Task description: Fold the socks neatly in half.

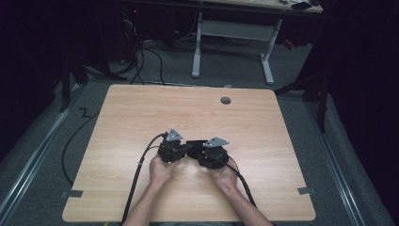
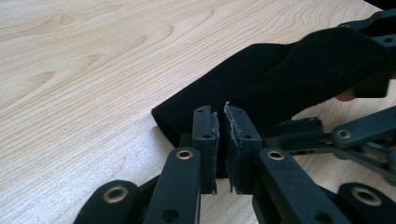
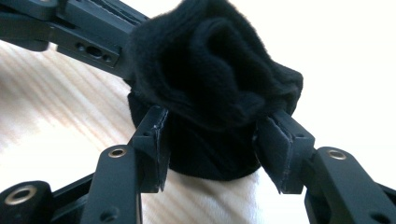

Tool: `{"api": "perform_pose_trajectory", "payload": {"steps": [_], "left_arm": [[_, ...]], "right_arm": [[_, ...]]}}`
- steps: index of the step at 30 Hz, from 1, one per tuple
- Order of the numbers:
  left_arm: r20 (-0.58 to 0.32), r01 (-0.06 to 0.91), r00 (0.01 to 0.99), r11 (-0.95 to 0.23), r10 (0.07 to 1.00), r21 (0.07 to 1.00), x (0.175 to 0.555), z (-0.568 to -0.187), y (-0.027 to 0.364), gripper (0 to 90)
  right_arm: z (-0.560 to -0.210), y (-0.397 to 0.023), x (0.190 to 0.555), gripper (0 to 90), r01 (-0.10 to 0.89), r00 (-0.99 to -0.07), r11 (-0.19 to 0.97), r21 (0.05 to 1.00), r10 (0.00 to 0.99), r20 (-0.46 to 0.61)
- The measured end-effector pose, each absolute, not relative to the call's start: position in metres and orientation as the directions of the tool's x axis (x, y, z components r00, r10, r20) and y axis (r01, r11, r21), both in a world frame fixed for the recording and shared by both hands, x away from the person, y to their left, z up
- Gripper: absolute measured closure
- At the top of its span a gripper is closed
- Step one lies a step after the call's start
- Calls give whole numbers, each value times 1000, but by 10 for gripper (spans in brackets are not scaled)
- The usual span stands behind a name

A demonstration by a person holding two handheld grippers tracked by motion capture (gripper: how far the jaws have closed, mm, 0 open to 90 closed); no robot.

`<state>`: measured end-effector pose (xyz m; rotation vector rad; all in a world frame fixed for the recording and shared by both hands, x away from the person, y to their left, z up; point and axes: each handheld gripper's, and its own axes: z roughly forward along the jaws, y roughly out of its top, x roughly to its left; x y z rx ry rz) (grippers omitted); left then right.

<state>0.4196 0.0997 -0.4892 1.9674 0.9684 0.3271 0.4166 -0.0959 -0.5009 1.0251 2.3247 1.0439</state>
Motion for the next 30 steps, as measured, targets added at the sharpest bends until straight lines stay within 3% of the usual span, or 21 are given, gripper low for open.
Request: {"api": "perform_pose_trajectory", "payload": {"steps": [7, 12, 20, 26, 30], "left_arm": [[-124, 495, 656, -301, 744, 815, 414, -488, 101, 777], [-108, 499, 650, -315, 752, 807, 410, -489, 101, 706], [-107, 502, 648, -317, 754, 805, 401, -490, 105, 624], [-94, 488, 649, -317, 755, 813, 392, -483, 109, 589], [-31, 438, 620, -313, 784, 843, 385, -467, 112, 568]], "right_arm": [[-492, -112, 401, 513, 446, -666, 436, 782, 745, -36], [-487, -126, 391, 623, 424, -687, 463, 779, 725, -57], [-459, -148, 382, 636, 375, -698, 405, 834, 716, -34], [-435, -142, 395, 699, 370, -709, 370, 852, 705, 2], [-436, -132, 414, 727, 406, -706, 389, 827, 708, 13]]}}
